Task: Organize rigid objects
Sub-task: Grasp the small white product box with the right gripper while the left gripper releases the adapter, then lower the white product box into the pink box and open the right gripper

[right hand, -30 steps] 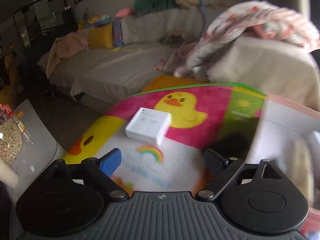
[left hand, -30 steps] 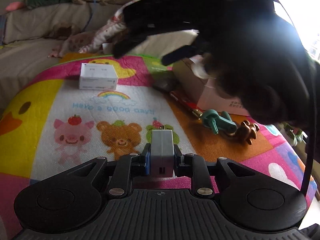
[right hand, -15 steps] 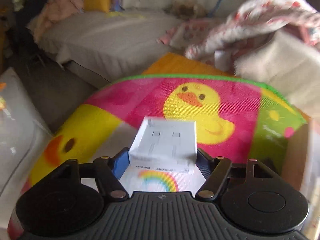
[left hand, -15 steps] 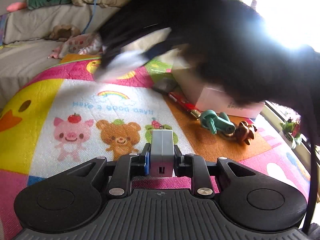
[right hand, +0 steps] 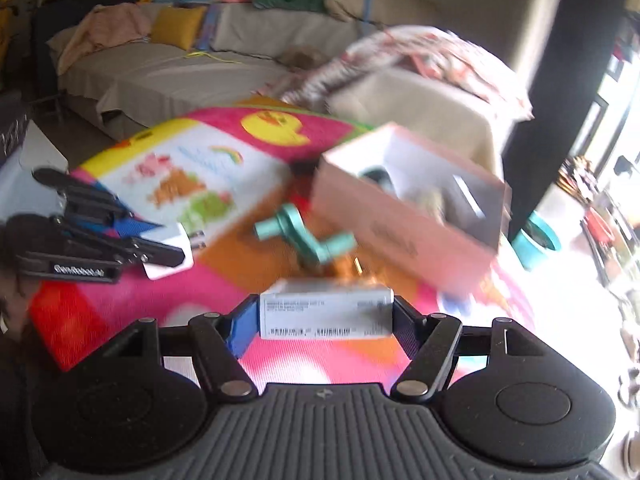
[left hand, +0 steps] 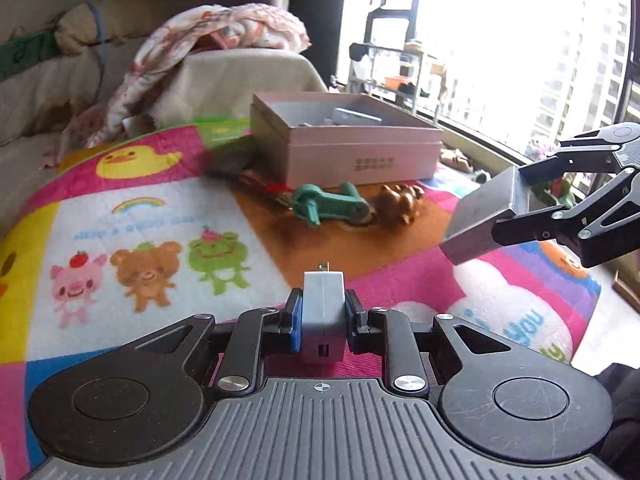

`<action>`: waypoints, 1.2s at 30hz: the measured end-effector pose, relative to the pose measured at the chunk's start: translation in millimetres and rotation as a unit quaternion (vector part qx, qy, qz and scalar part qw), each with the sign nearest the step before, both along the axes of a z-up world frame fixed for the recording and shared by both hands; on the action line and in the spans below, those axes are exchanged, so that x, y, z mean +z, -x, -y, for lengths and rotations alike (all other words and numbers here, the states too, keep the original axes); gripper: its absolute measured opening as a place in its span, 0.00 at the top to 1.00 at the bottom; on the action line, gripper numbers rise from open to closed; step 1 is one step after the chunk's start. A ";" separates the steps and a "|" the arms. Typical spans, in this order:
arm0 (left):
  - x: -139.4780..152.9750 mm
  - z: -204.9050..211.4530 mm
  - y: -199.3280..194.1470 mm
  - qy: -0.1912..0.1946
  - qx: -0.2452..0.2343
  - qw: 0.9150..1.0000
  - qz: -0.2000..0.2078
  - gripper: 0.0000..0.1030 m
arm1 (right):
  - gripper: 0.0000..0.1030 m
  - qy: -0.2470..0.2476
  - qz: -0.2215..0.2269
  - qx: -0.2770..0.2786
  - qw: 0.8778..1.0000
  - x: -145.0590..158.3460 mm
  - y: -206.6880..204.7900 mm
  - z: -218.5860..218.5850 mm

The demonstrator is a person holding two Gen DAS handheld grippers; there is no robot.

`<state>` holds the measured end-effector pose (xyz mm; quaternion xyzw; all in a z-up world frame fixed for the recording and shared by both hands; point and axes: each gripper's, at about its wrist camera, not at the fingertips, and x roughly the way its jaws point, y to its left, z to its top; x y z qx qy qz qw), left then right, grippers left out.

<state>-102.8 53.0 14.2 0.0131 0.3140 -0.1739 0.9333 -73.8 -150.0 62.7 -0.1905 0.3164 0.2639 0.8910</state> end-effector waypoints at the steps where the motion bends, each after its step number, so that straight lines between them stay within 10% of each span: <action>1: 1.0 4.2 -0.8 0.001 -0.004 1.000 -0.004 0.77 | 0.33 -0.009 -0.003 -0.006 1.000 -2.4 3.9 9.1; 27: 54.5 34.8 -9.3 -0.019 -0.049 0.998 0.022 0.77 | 0.33 -0.108 0.027 -0.043 0.993 -0.9 8.2 62.6; 36: 131.5 37.9 -111.8 -0.004 -0.056 0.992 0.116 0.77 | 0.33 -0.122 0.105 -0.045 0.986 43.7 -34.0 44.3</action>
